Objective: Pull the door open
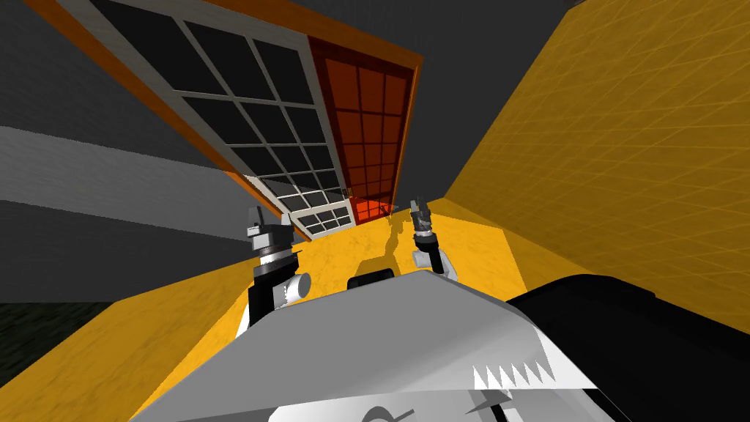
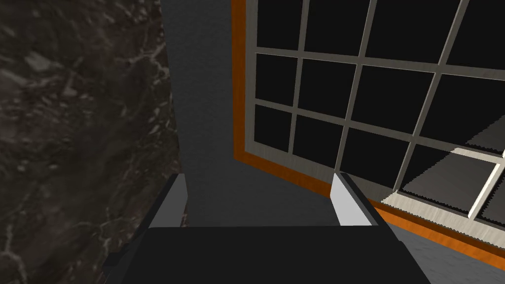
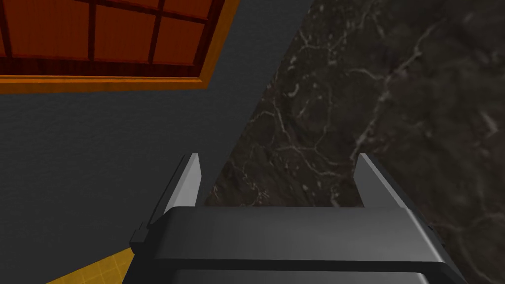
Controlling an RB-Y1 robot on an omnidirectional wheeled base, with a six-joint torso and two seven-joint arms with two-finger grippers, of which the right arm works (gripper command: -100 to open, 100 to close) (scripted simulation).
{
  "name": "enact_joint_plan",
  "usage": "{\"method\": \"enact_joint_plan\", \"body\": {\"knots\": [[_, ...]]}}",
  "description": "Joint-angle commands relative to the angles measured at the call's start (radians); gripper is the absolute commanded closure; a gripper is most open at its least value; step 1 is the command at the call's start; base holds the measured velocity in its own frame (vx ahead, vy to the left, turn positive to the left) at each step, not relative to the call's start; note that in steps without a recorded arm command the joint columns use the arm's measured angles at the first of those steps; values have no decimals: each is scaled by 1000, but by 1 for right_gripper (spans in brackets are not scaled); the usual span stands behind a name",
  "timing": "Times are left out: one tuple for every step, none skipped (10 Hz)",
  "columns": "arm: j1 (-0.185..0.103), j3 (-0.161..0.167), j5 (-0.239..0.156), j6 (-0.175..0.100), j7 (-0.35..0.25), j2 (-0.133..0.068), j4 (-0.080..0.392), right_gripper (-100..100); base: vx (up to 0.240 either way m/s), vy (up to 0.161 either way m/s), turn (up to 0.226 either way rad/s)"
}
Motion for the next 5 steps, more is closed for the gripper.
{"method": "enact_joint_plan", "body": {"knots": [[-3,-19,13,-9,30,-6,29,-100,129,58,81],[-5,-27,20,-13,43,-8,44,-100,115,45,51],[-11,-45,34,-21,72,-13,76,-100,148,34,89],[-14,-55,42,-25,88,-15,93,-100,153,52,90],[-17,-65,50,-30,103,-17,111,-100,120,72,60]]}}
